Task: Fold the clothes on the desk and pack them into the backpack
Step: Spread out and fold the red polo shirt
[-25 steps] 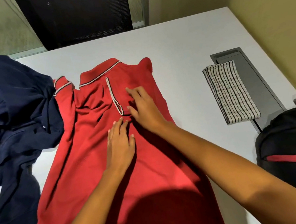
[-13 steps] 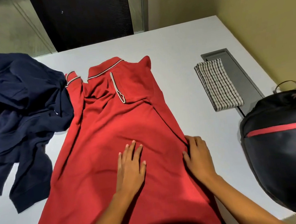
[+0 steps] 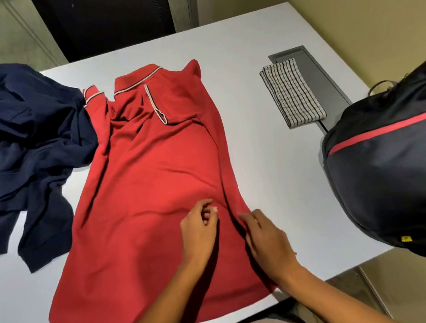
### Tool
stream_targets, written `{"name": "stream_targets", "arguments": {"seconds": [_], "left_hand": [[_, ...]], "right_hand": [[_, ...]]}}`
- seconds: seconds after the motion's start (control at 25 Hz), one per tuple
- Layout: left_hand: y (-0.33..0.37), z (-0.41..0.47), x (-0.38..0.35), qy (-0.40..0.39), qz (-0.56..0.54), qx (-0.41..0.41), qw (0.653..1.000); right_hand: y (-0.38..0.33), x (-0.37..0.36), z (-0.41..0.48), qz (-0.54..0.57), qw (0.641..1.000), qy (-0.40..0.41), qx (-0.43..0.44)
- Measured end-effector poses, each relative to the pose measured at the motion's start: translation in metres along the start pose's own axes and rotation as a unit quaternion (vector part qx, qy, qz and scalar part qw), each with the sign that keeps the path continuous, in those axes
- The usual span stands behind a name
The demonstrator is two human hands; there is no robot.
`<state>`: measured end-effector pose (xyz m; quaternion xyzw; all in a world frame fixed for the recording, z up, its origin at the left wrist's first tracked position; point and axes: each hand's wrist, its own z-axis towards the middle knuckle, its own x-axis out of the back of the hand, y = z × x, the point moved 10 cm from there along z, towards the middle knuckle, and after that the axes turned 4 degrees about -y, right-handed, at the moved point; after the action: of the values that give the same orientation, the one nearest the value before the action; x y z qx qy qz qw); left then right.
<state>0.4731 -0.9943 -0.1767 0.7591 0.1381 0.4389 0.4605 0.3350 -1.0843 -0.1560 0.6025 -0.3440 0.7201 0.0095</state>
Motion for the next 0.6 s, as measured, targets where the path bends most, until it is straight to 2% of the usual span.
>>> {"name": "stream_targets", "arguments": {"seconds": [0.08,0.16,0.24,0.32,0.4,0.48,0.52,0.6], "left_hand": [[-0.012,0.000,-0.010,-0.038,-0.072,0.115,0.990],[-0.024,-0.002,-0.021,-0.077,-0.085,0.175,0.978],[-0.032,-0.003,-0.029,-0.104,-0.081,0.196,0.972],[-0.039,-0.004,-0.031,-0.107,-0.062,0.198,0.972],[-0.038,-0.005,-0.029,-0.098,-0.035,0.171,0.980],[-0.026,-0.003,-0.027,-0.089,0.015,0.087,0.992],[-0.017,-0.004,-0.029,-0.091,0.066,0.028,0.993],[-0.009,-0.011,-0.039,-0.110,0.193,-0.065,0.973]], "right_hand": [[-0.027,-0.020,-0.007,0.001,0.997,-0.032,0.074],[-0.040,-0.041,-0.019,0.017,0.990,-0.078,0.119],[-0.036,-0.048,-0.033,0.025,0.988,-0.096,0.120],[-0.020,-0.037,-0.042,0.001,0.995,-0.077,0.070],[0.010,-0.022,-0.048,-0.048,0.997,-0.053,-0.016],[0.037,-0.009,-0.057,-0.077,0.991,-0.051,-0.092],[0.046,-0.006,-0.061,-0.090,0.988,-0.058,-0.113],[0.061,-0.001,-0.066,-0.119,0.977,-0.092,-0.149]]}}
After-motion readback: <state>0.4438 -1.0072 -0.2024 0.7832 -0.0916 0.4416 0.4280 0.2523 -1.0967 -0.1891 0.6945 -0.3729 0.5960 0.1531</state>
